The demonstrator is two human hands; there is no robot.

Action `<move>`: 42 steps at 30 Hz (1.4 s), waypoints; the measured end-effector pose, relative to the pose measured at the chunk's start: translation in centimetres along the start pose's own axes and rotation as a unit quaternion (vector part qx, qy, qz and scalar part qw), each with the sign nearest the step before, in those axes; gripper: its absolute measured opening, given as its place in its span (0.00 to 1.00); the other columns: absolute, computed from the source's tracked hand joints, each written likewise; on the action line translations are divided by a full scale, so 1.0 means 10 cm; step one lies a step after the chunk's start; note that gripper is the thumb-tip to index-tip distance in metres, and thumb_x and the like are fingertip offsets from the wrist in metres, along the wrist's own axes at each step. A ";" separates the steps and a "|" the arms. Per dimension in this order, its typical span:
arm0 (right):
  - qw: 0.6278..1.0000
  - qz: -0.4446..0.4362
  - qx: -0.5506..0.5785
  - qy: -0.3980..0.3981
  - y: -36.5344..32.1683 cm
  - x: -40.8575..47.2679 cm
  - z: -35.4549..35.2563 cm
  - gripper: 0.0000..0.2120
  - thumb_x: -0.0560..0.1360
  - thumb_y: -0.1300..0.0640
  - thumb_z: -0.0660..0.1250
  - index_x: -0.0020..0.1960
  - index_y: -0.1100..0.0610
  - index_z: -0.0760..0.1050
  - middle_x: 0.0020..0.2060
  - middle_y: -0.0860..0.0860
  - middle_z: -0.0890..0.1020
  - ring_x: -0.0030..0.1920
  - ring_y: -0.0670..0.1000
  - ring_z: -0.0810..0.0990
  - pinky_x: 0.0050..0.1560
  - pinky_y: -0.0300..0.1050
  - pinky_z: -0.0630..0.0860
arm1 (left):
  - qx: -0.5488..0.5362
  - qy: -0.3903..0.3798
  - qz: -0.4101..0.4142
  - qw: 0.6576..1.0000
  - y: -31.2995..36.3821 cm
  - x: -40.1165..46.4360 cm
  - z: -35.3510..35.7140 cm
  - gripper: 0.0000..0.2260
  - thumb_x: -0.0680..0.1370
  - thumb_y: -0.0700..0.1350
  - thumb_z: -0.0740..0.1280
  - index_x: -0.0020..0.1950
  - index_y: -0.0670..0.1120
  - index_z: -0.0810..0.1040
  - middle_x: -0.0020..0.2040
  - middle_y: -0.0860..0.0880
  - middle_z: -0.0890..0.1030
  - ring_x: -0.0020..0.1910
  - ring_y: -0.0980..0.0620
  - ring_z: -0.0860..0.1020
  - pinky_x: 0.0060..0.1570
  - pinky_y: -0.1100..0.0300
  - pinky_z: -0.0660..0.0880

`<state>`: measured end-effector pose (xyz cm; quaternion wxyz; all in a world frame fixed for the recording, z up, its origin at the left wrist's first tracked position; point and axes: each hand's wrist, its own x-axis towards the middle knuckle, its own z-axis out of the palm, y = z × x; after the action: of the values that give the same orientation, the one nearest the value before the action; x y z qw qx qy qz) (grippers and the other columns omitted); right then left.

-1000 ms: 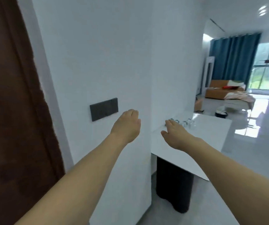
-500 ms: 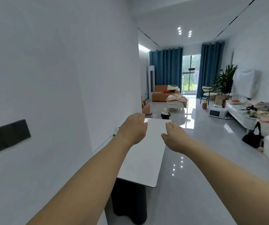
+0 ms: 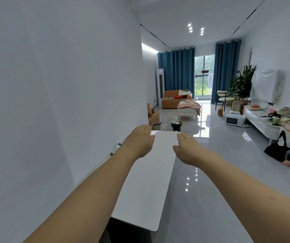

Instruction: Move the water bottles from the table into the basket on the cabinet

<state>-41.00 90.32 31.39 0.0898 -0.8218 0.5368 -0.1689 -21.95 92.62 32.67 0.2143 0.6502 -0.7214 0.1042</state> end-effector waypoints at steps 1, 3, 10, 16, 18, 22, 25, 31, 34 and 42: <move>1.000 0.003 0.000 0.001 0.08 0.13 0.02 0.21 0.81 0.55 0.54 0.71 0.64 0.61 0.71 0.60 0.66 0.70 0.59 0.64 0.69 0.51 0.61 | 0.000 -0.003 0.004 1.000 -0.01 0.14 0.09 0.19 0.83 0.48 0.55 0.71 0.41 0.67 0.70 0.44 0.70 0.69 0.46 0.67 0.65 0.55 0.64; 1.000 0.005 -0.011 0.002 0.26 0.44 0.04 0.24 0.81 0.54 0.54 0.73 0.64 0.59 0.72 0.59 0.64 0.71 0.58 0.62 0.71 0.52 0.60 | -0.002 -0.004 0.013 1.000 -0.05 0.47 0.30 0.19 0.83 0.48 0.55 0.71 0.41 0.67 0.71 0.44 0.70 0.69 0.46 0.67 0.65 0.55 0.64; 0.999 0.042 -0.020 0.016 0.91 1.68 -0.22 0.21 0.81 0.54 0.54 0.70 0.63 0.63 0.71 0.60 0.66 0.70 0.59 0.64 0.69 0.52 0.63 | -0.023 -0.006 0.029 0.999 -0.14 1.88 0.80 0.17 0.82 0.47 0.56 0.67 0.40 0.70 0.66 0.43 0.73 0.64 0.45 0.71 0.60 0.54 0.68; 0.999 0.043 -0.026 0.011 1.42 2.56 -0.22 0.12 0.80 0.55 0.54 0.58 0.61 0.67 0.61 0.59 0.72 0.60 0.58 0.70 0.62 0.52 0.67 | -0.028 -0.012 0.032 0.999 -0.16 2.84 1.36 0.11 0.82 0.47 0.56 0.58 0.43 0.72 0.58 0.44 0.76 0.52 0.48 0.72 0.50 0.58 0.69; 0.999 0.038 -0.030 0.000 1.62 2.84 -0.13 0.14 0.80 0.55 0.54 0.62 0.62 0.67 0.65 0.59 0.71 0.64 0.58 0.68 0.66 0.52 0.65 | -0.033 -0.018 0.037 0.999 -0.15 3.12 1.59 0.09 0.82 0.46 0.57 0.56 0.43 0.72 0.55 0.45 0.76 0.50 0.49 0.71 0.47 0.59 0.68; 0.998 0.041 -0.033 -0.028 2.07 3.46 -0.03 0.24 0.81 0.54 0.53 0.74 0.63 0.57 0.73 0.59 0.63 0.73 0.59 0.60 0.72 0.51 0.58 | -0.028 -0.025 0.044 0.998 -0.13 3.74 2.02 0.10 0.82 0.46 0.57 0.58 0.42 0.73 0.56 0.45 0.76 0.52 0.48 0.73 0.47 0.59 0.68; 0.998 0.046 -0.031 -0.021 2.42 3.97 -0.08 0.25 0.81 0.54 0.53 0.75 0.63 0.56 0.74 0.59 0.61 0.74 0.59 0.59 0.72 0.51 0.57 | -0.020 -0.013 0.038 0.999 -0.10 4.26 2.27 0.10 0.82 0.46 0.56 0.56 0.43 0.73 0.54 0.45 0.76 0.48 0.50 0.71 0.46 0.58 0.67; 0.999 0.032 -0.035 0.004 3.05 5.03 -0.32 0.25 0.81 0.53 0.54 0.75 0.63 0.57 0.74 0.59 0.63 0.73 0.58 0.61 0.72 0.51 0.59 | -0.009 -0.007 0.036 0.999 0.01 5.43 2.57 0.12 0.82 0.47 0.56 0.60 0.42 0.72 0.57 0.44 0.75 0.51 0.48 0.71 0.47 0.58 0.66; 0.999 0.031 -0.044 0.004 3.30 5.50 -0.33 0.26 0.81 0.53 0.53 0.75 0.63 0.56 0.75 0.59 0.62 0.74 0.58 0.60 0.73 0.52 0.57 | -0.021 -0.004 0.038 0.999 0.02 5.90 2.82 0.12 0.82 0.47 0.55 0.59 0.42 0.72 0.57 0.44 0.75 0.52 0.47 0.72 0.50 0.56 0.68; 0.996 0.063 -0.053 -0.024 3.84 6.78 -0.04 0.25 0.81 0.54 0.53 0.74 0.63 0.57 0.74 0.60 0.63 0.73 0.59 0.61 0.72 0.52 0.59 | -0.029 -0.043 0.031 0.998 -0.36 7.06 3.68 0.11 0.82 0.47 0.55 0.58 0.43 0.72 0.57 0.45 0.76 0.53 0.48 0.73 0.51 0.56 0.70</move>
<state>-48.99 12.82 31.39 0.0698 -0.7936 0.5935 -0.1145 -29.26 13.33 31.02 0.1983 0.6247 -0.7527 0.0624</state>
